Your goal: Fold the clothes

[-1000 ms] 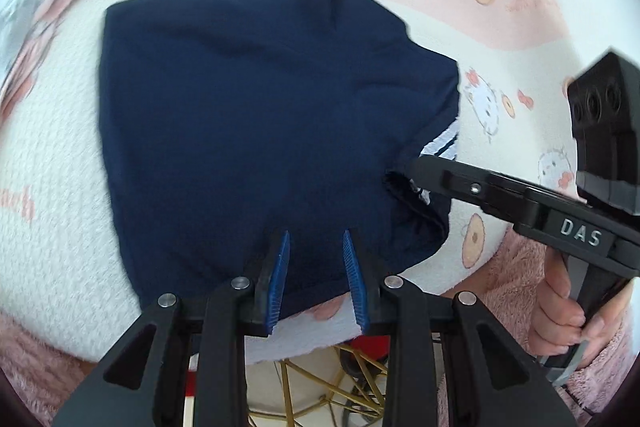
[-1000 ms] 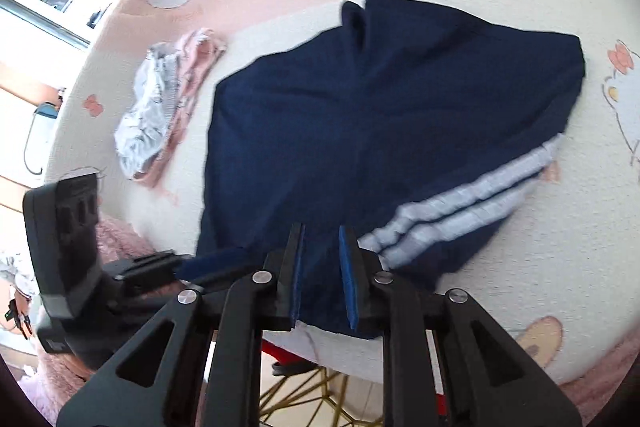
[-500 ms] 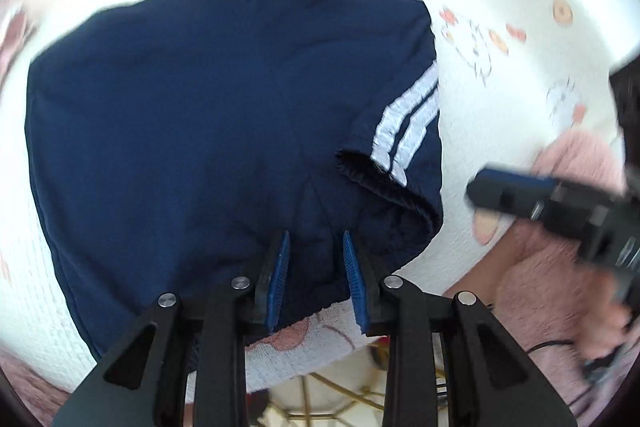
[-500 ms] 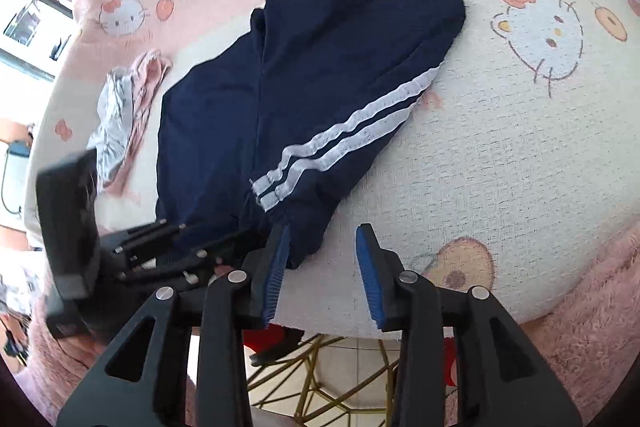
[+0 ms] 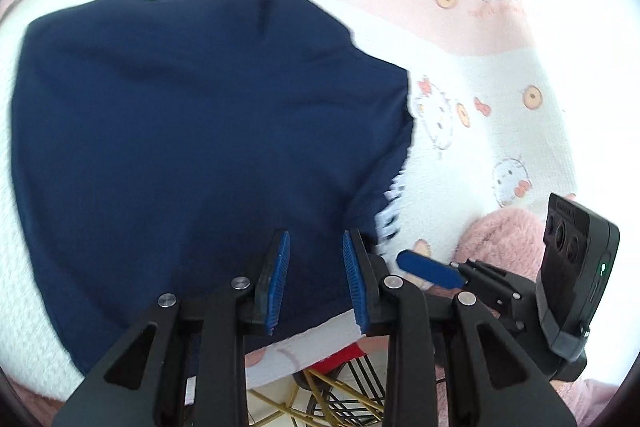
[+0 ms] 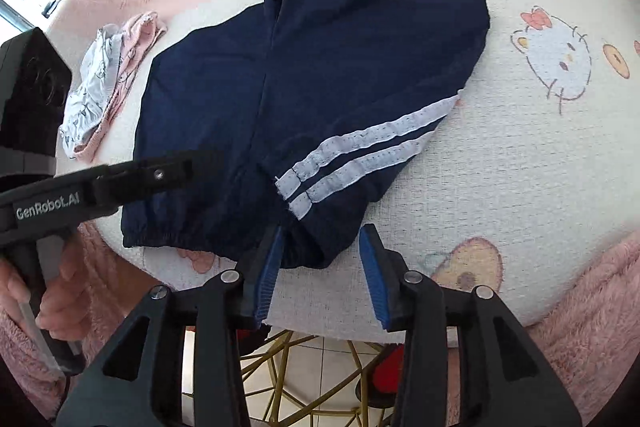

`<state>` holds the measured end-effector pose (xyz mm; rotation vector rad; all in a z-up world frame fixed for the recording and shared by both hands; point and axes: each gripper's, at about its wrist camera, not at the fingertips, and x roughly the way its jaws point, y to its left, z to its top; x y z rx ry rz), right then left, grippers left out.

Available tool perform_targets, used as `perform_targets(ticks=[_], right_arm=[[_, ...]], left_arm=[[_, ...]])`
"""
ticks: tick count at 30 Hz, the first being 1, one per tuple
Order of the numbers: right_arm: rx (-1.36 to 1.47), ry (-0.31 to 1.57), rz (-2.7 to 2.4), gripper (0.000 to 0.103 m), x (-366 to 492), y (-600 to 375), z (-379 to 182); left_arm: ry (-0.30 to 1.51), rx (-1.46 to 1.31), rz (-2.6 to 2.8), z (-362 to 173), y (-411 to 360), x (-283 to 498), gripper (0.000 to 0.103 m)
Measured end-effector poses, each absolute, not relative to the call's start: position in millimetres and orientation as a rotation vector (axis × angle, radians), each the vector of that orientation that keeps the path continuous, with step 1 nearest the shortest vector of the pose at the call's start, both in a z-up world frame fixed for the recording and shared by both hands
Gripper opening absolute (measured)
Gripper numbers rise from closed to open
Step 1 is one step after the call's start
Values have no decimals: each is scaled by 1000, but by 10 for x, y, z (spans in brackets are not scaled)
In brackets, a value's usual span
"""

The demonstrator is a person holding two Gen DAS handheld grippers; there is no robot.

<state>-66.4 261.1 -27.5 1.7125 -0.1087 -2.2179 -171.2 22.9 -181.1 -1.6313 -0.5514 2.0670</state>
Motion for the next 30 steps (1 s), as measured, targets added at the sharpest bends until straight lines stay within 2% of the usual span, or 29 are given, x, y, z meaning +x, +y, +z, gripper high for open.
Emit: perform_targets(ticks=[6, 9, 12, 14, 15, 16, 22, 30], right_arm=[[1764, -239, -2187, 40, -694, 2823, -327], [1750, -281, -2147, 40, -692, 2826, -324], [1769, -292, -2120, 40, -681, 2832, -360], [1795, -321, -2116, 40, -706, 2856, -402], [1807, -336, -2114, 40, -719, 2868, -423], [1816, -360, -2117, 40, -723, 2916, -423], [1824, -468, -2163, 41, -804, 3082, -392], [1551, -136, -2040, 41, -736, 2114, -2]], left_arm=[[-420, -1709, 2004, -1966, 698, -1913, 30], [-473, -1703, 1975, -1977, 744, -1951, 30], [-411, -1738, 1991, -2018, 791, -1958, 30], [-363, -1762, 2002, -2048, 823, -1962, 23], [-345, -1768, 2015, -2053, 825, -1957, 14], [-355, -1762, 2030, -2028, 800, -1950, 11], [-460, -1681, 2158, -1645, 456, -1894, 9], [-669, -1610, 2318, -1329, -336, -1670, 9]])
